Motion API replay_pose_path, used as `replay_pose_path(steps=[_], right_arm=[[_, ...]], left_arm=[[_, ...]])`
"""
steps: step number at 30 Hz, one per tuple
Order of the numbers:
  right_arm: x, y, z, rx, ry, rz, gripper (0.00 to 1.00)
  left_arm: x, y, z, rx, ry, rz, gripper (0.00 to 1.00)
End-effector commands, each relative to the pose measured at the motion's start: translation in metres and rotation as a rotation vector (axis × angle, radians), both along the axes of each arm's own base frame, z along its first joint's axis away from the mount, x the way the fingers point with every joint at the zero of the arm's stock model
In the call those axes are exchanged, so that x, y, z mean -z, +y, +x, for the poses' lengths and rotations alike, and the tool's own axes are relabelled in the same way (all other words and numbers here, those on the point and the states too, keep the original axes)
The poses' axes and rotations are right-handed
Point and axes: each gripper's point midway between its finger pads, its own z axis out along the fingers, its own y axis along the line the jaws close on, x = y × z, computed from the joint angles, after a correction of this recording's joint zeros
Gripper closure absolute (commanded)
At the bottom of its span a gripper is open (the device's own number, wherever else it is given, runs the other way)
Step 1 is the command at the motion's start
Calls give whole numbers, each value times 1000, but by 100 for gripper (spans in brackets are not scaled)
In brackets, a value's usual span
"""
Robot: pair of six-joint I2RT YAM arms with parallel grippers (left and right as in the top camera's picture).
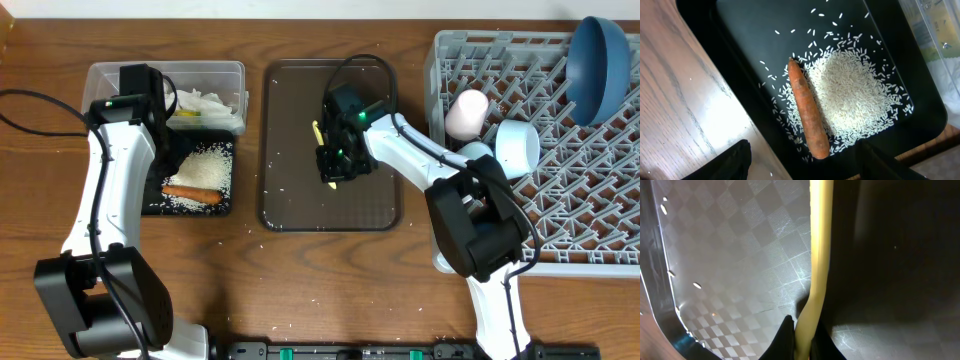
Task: Sort waste into correct bins and load items into the dishwasher rack
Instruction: 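Lower the right gripper onto the yellow spoon and grasp it, then lift the yellow spoon and carry it right into the dish rack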
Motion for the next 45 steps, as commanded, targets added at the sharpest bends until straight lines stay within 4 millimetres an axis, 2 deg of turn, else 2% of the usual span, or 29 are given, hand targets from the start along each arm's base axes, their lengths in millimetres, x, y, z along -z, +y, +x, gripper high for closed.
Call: replay_pose_path(steps=[1, 3, 5, 8, 11, 14, 15, 17, 19, 22, 25, 27, 30, 31, 35, 42, 45], right_arm=[[22, -11, -1, -7, 19, -59, 99], [12, -11, 3, -21, -1, -51, 99], [-9, -10, 9, -40, -43, -37, 99], [-56, -16, 25, -35, -148, -37, 99], [-113, -36, 40, 13, -273, -52, 99], [-167, -68, 47, 73, -385, -66, 99], [-187, -86, 47, 110, -423, -81, 99], [-214, -116, 44, 172, -464, -112, 99], [-234, -151, 38, 279, -476, -151, 99], [-253, -206, 22, 493, -447, -212, 99], [-260, -264, -1, 808, -373, -301, 99], [-258, -304, -26, 1104, -297, -395, 99], [-250, -338, -72, 1512, -162, -525, 99], [-246, -345, -85, 1617, -131, -567, 98], [-229, -354, -102, 1741, -95, -651, 99], [-166, -351, -101, 1761, -42, -679, 98], [-145, -349, -94, 1777, -36, -640, 98]], left_arm=[[-4, 5, 1, 9, 0, 19, 23], [-4, 5, 1, 9, 1, 19, 15], [-4, 5, 1, 9, 0, 19, 12], [-4, 5, 1, 9, 0, 19, 10], [-4, 5, 1, 9, 1, 19, 9], [-4, 5, 1, 9, 0, 19, 9], [-4, 5, 1, 9, 1, 19, 8], [-4, 5, 1, 9, 1, 19, 8], [-4, 5, 1, 9, 0, 19, 7], [-4, 5, 1, 9, 1, 19, 6], [-4, 5, 1, 9, 0, 19, 6], [-4, 5, 1, 9, 1, 19, 6], [-4, 5, 1, 9, 1, 19, 5], [-4, 5, 1, 9, 0, 19, 1], [-4, 5, 1, 9, 1, 19, 0], [-4, 5, 1, 9, 1, 19, 0], [-4, 5, 1, 9, 0, 19, 0]])
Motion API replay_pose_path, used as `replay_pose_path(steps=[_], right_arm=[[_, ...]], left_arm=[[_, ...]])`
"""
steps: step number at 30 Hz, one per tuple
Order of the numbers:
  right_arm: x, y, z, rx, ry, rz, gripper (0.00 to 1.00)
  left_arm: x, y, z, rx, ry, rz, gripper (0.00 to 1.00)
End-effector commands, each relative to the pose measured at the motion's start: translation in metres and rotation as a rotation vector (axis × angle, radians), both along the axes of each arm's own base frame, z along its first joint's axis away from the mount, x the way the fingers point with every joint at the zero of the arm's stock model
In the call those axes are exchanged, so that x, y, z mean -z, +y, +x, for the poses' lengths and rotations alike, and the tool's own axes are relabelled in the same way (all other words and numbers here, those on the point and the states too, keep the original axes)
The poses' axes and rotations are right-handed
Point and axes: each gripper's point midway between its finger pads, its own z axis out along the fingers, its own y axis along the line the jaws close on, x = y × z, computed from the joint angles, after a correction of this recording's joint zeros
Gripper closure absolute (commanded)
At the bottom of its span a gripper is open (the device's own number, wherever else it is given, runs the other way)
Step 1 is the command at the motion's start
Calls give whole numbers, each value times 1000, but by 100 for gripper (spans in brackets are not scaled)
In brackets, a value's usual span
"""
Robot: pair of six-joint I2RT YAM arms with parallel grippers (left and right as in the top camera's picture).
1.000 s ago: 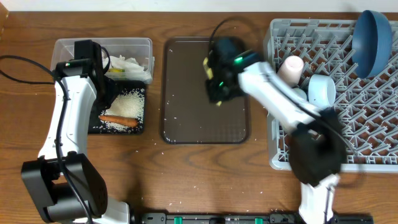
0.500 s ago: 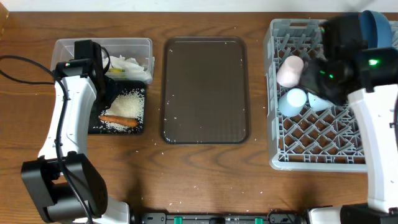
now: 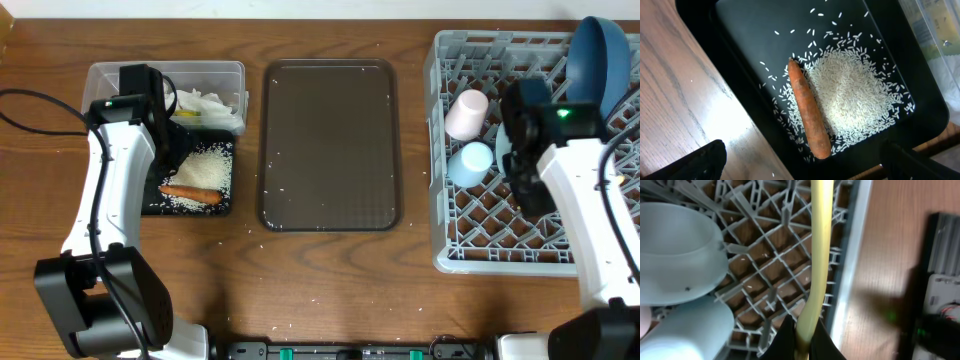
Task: Sort waste into correct bins and load items into the dishwasher rack
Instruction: 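Lift the yellow spoon and carry it right into the dish rack, then lower the spoon into the rack, open the right gripper and withdraw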
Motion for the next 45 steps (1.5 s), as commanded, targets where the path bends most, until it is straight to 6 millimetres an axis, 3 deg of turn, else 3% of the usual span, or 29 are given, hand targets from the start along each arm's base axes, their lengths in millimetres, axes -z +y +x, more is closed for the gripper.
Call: replay_pose_path(steps=[1, 5, 10, 11, 13, 14, 22, 25, 27, 28, 32, 36, 39, 41, 45], right_arm=[[15, -6, 2, 70, -36, -5, 97], [29, -4, 22, 1, -92, 24, 98], [46, -2, 23, -1, -101, 35, 94], [48, -2, 22, -1, -99, 39, 90], [51, -1, 20, -1, -94, 42, 64], [51, -1, 20, -2, -92, 42, 59], [51, 0, 31, -100, -101, 42, 41], [50, 1, 37, -168, -100, 40, 30], [44, 4, 41, -249, -99, 43, 11], [39, 4, 44, -299, -101, 39, 2], [-4, 15, 55, -602, -135, -3, 1], [-64, 54, 57, -997, -264, -8, 1], [-103, 77, 44, -1082, -428, 21, 1], [-119, 87, 34, -1114, -501, 45, 1], [-146, 85, 14, -1120, -595, 10, 1]], left_arm=[[-4, 4, 1, -7, -3, 16, 0], [-4, 4, 1, -8, -3, 16, 0], [-4, 4, 1, -8, -3, 16, 0], [-4, 4, 1, -8, -3, 16, 0], [-4, 4, 1, -8, -4, 16, 0], [-4, 4, 1, -8, -3, 16, 0], [-4, 4, 1, -8, -3, 16, 0], [-4, 4, 1, -8, -3, 16, 0], [-4, 4, 1, -8, -4, 16, 0], [-4, 4, 1, -8, -3, 16, 0], [-4, 4, 1, -8, -3, 16, 0], [-4, 4, 1, -8, -4, 16, 0], [-4, 4, 1, -8, -3, 16, 0], [-4, 4, 1, -8, -3, 16, 0], [-4, 4, 1, -8, -3, 16, 0]])
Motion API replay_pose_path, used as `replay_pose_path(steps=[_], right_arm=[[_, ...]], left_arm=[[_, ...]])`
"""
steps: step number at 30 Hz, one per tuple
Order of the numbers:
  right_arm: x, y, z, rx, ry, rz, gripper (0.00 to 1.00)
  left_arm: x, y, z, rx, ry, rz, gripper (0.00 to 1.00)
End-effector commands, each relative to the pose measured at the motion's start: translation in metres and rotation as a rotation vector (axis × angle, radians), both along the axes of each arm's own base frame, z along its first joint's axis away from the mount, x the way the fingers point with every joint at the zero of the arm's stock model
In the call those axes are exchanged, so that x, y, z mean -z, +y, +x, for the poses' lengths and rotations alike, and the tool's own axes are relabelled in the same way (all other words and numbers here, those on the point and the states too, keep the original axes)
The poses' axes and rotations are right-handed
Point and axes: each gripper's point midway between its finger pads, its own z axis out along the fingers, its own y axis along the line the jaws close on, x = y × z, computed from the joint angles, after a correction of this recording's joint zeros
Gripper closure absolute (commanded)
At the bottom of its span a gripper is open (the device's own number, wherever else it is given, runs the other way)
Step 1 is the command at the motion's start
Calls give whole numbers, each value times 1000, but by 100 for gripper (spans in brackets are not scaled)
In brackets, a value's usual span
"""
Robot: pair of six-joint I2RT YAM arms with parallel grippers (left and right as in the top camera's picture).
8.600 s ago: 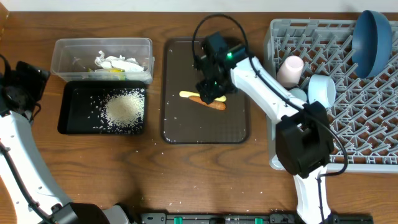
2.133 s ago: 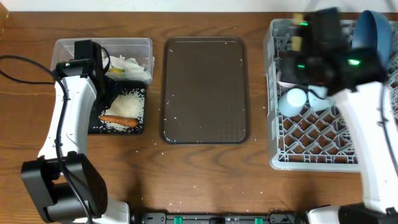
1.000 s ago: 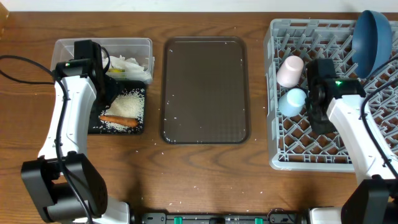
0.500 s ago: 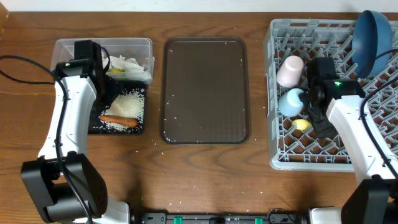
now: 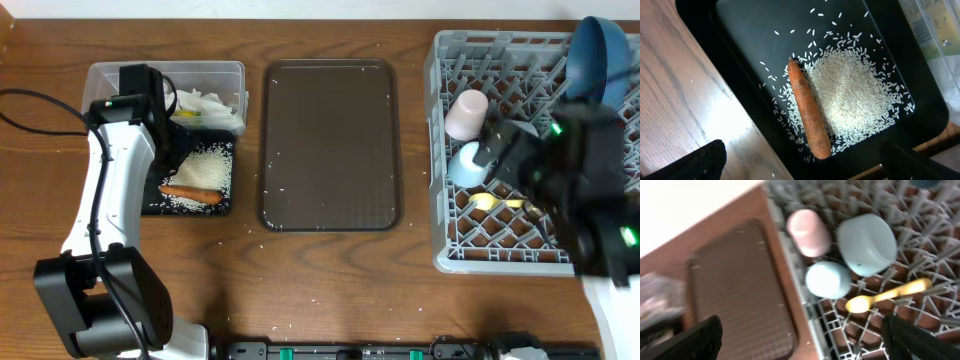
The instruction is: Sort waste into correct bins and load items into the dishwasher rack
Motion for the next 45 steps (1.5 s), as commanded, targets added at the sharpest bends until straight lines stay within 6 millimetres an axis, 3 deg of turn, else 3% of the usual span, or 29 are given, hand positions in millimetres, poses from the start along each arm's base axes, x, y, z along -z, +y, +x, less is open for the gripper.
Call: replay_pose_path(steps=[1, 7, 12, 16, 20, 25, 31, 38, 45], right_arm=[[-14, 9, -12, -87, -47, -1, 1], [-28, 2, -52, -143, -94, -75, 1], [-54, -21, -72, -129, -220, -237, 1], [-53, -38, -80, -125, -230, -388, 1], [-44, -50, -78, -66, -302, -405, 1], [-20, -59, -66, 13, -504, -393, 1], [35, -39, -59, -118, -674, -405, 1], [103, -37, -55, -138, -650, -393, 1], [131, -37, -48, -141, -649, -392, 1]], left_arm=[[-4, 4, 1, -8, -4, 16, 0], [-4, 4, 1, -8, -3, 16, 0], [-4, 4, 1, -8, -3, 16, 0], [-4, 4, 1, -8, -4, 16, 0], [-4, 4, 1, -8, -4, 16, 0], [-4, 4, 1, -8, -3, 16, 0], [-4, 4, 1, -8, -3, 16, 0], [-4, 4, 1, -8, -3, 16, 0], [-4, 4, 1, -8, -3, 16, 0]])
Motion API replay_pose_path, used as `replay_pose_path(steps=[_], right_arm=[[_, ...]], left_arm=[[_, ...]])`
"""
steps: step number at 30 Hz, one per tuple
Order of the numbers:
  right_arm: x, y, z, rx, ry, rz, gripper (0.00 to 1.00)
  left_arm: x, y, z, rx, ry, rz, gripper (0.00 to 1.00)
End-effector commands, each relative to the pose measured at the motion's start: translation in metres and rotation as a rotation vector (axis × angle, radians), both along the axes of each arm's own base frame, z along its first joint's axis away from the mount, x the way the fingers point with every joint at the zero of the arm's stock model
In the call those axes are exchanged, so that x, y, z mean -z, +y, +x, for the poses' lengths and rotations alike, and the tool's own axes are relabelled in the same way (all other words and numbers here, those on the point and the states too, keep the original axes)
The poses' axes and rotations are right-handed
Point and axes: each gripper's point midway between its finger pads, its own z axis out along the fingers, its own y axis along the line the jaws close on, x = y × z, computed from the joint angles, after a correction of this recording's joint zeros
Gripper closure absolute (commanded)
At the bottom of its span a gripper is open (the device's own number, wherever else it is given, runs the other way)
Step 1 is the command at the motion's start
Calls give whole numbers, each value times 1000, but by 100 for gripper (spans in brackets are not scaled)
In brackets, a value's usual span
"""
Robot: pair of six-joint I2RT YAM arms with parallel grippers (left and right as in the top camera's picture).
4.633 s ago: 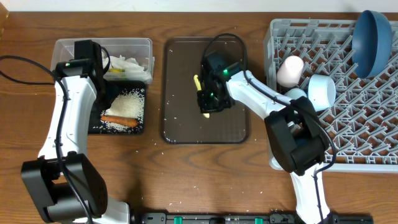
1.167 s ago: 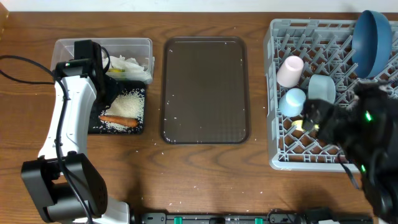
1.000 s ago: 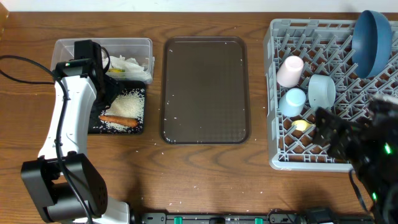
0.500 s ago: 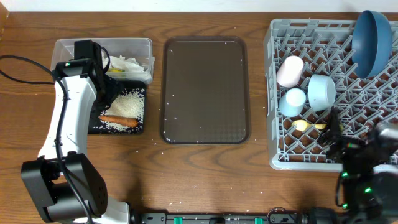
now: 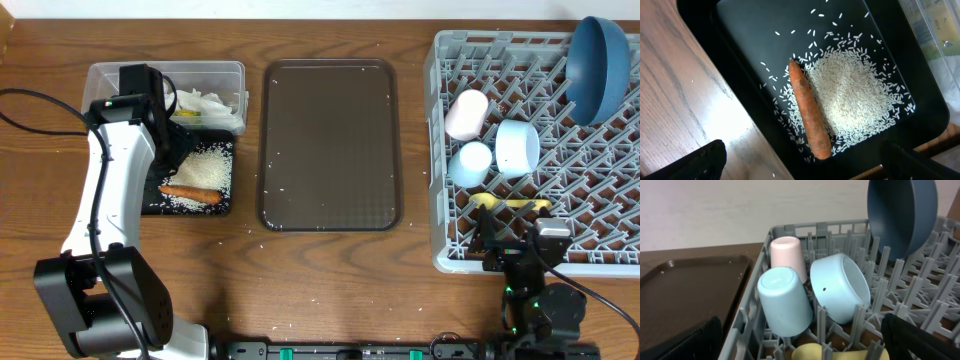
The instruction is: Sort waste into correct bins and load items into the dishwasher rack
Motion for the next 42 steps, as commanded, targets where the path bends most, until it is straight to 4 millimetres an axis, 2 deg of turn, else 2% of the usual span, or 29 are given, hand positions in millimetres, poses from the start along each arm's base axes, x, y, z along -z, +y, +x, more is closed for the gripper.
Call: replay_pose_path(steps=[1, 6, 23, 24, 26, 30, 32, 36, 42], right_arm=[[7, 0, 3, -7, -13, -19, 1], [9, 1, 8, -13, -63, -18, 1], [9, 2, 8, -16, -63, -18, 1], [9, 2, 8, -16, -63, -18, 1], [9, 2, 8, -16, -63, -18, 1], [9, 2, 8, -16, -63, -18, 1], [9, 2, 8, -16, -63, -18, 1], [9, 2, 8, -16, -63, -18, 1], [9, 2, 8, -16, -63, -18, 1]], left_arm=[[-4, 4, 1, -7, -4, 13, 0], [-4, 4, 1, -7, -4, 13, 0], [-3, 1, 1, -4, -7, 2, 0], [-12, -1, -1, -10, -43, -29, 0], [-32, 17, -9, -69, -107, -24, 0], [-68, 38, -24, -137, -218, 4, 0], [-76, 40, -27, -146, -245, 11, 0], [-85, 44, -32, -161, -269, 19, 0], [-82, 45, -32, -165, -261, 18, 0]])
